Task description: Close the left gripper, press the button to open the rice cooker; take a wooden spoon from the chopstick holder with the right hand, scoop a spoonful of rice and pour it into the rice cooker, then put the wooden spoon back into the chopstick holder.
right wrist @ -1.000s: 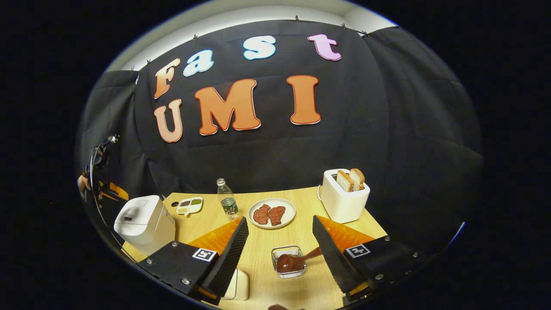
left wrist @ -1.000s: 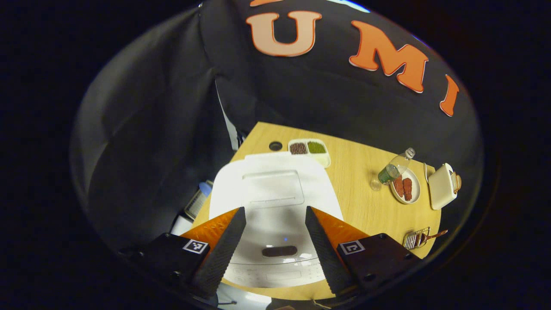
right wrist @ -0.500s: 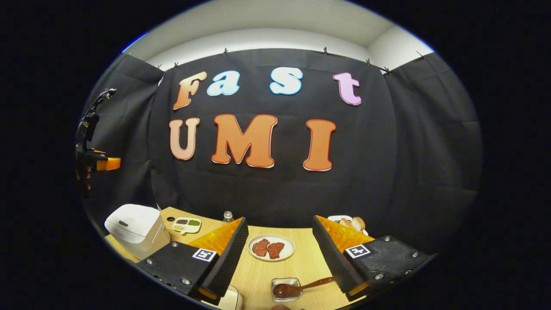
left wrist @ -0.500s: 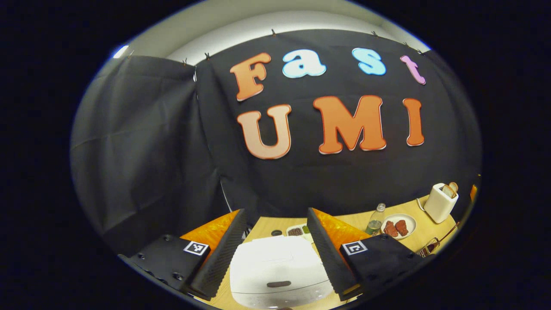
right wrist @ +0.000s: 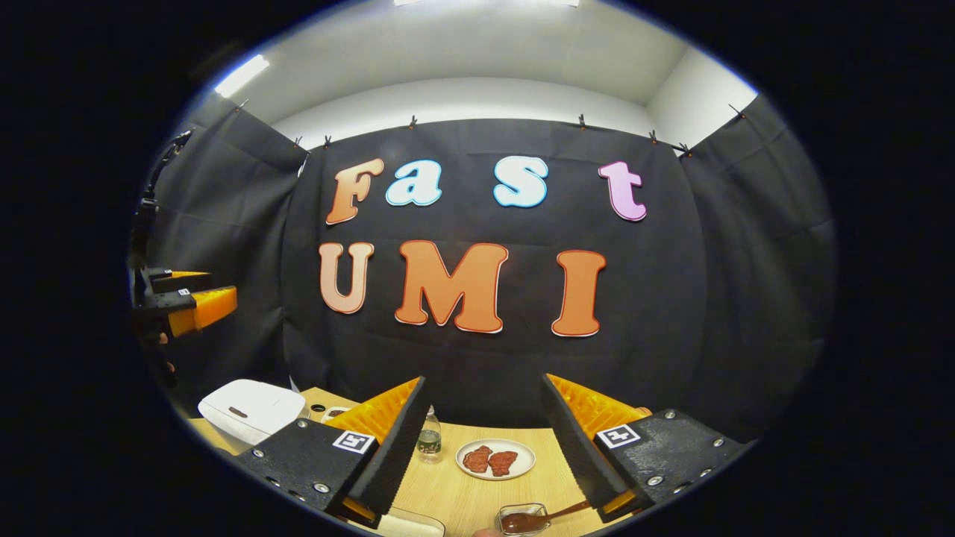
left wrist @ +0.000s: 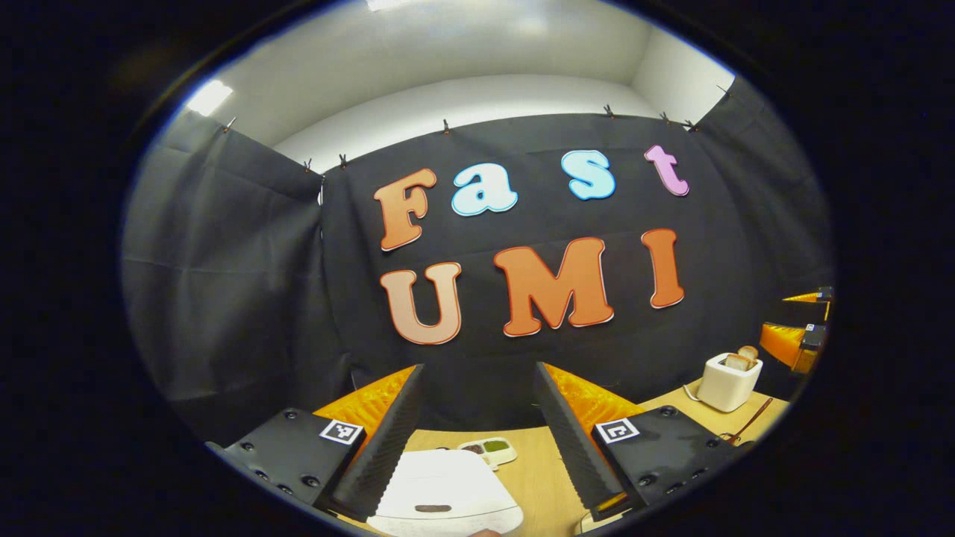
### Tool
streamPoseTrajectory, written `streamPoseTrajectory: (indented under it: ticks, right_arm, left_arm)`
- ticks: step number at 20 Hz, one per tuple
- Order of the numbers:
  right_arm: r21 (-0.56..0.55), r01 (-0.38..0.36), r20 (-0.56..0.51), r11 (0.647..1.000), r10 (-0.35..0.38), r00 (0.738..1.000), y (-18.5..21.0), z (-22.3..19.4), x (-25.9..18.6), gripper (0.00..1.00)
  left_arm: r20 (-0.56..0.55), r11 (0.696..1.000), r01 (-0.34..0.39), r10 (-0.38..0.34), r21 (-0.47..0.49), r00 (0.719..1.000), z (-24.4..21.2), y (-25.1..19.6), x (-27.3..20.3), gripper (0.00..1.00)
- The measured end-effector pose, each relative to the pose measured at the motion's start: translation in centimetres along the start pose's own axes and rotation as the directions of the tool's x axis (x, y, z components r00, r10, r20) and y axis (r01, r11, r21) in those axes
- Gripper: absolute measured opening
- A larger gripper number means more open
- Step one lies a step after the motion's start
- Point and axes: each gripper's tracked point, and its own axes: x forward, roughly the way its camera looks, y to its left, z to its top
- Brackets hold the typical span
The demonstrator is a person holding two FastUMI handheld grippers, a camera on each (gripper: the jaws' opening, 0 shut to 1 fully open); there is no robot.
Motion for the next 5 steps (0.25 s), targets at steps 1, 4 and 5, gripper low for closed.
streamPoseTrajectory:
  ticks: [1, 4, 5]
  right_arm:
    - [-0.001, 0.001, 0.002, 1.000, -0.001, 1.000, 0.1, 0.0, -0.1, 0.93]
    - [0.002, -0.012, -0.014, 1.000, 0.012, 1.000, 0.8, -0.4, -0.5, 0.93]
    - [0.009, -0.019, -0.021, 1.000, 0.019, 1.000, 1.1, -0.5, -0.6, 0.93]
  left_arm:
    - [-0.013, 1.000, 0.012, -0.012, -0.002, 1.000, -0.7, -0.5, -0.5, 0.96]
    - [-0.035, 1.000, 0.025, -0.025, -0.016, 0.999, -1.9, -1.5, -1.4, 0.99]
    - [-0.025, 0.999, 0.037, -0.037, -0.018, 0.999, -1.8, -1.8, -1.5, 0.98]
